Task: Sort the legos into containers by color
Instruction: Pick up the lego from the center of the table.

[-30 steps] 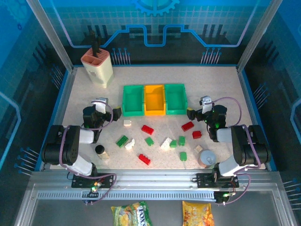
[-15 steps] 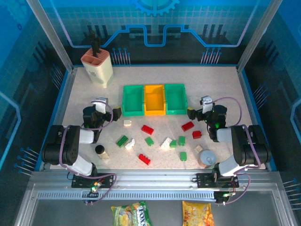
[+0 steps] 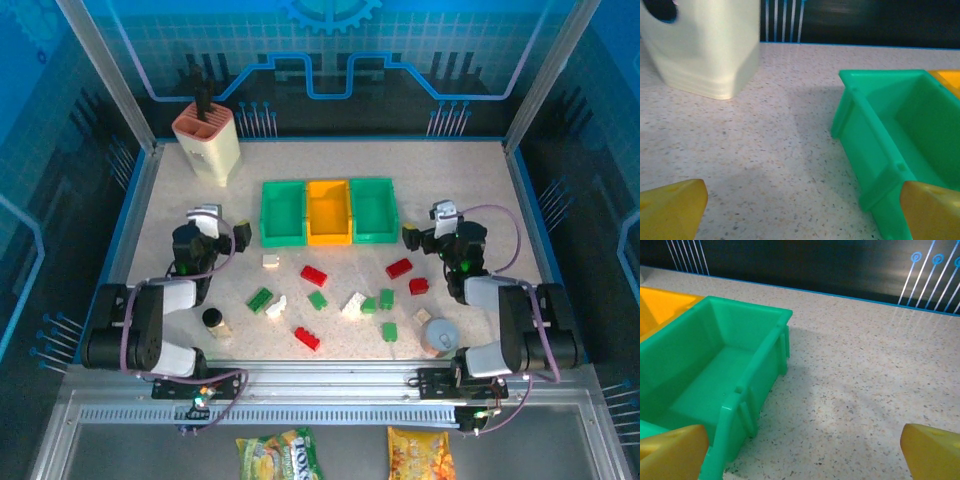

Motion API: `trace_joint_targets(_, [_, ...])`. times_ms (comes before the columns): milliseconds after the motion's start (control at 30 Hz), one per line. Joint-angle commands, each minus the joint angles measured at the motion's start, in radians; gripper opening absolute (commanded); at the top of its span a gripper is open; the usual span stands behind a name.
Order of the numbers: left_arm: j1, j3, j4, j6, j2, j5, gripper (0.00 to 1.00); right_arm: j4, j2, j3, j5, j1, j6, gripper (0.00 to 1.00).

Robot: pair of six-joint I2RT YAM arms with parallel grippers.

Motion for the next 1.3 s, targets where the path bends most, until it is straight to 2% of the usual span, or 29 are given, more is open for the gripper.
trace_joint_targets(0, [-0.012, 0.057, -0.181, -0.032, -0.099, -0.117, 0.99, -0.178, -0.064, 0.061, 0.053, 0.018, 0.013, 1.00])
trace_joint_targets(167, [-0.012, 0.135, -0.416, -0.111, -0.196, -0.143, 0.99, -0.425, -0.133, 0.155, 0.085, 0.025, 0.077, 1.00])
trace_joint_targets(333, [-0.013, 0.306, -0.760, -0.239, -0.201, -0.103, 0.99, -0.696, -0.182, 0.250, 0.096, 0.040, 0.155, 0.97])
trace_joint_targets(567, [-0.014, 0.513, -1.161, -0.283, -0.207, 0.025, 0.99, -0.972, -0.226, 0.347, 0.082, 0.070, 0.245, 0.88])
trace_joint_targets(667, [-0.014, 0.575, -1.284, -0.285, -0.217, 0.091, 0.99, -1.092, -0.220, 0.401, 0.055, 0.083, 0.290, 0.83])
trace_joint_targets(767, [-0.015, 0.600, -1.367, -0.264, -0.236, 0.159, 0.99, -1.175, -0.204, 0.441, 0.027, 0.117, 0.315, 0.78])
trace_joint_targets(900, [-0.013, 0.591, -1.392, -0.250, -0.274, 0.216, 0.99, -1.263, -0.173, 0.480, 0.082, 0.195, 0.343, 0.76])
trace_joint_targets(1133, [-0.018, 0.506, -1.255, -0.323, -0.318, 0.258, 0.99, -1.358, -0.099, 0.530, 0.200, 0.336, 0.412, 0.77])
trace_joint_targets(1267, [-0.018, 0.531, -1.307, -0.280, -0.326, 0.232, 0.99, -1.372, -0.067, 0.535, 0.218, 0.386, 0.394, 0.80])
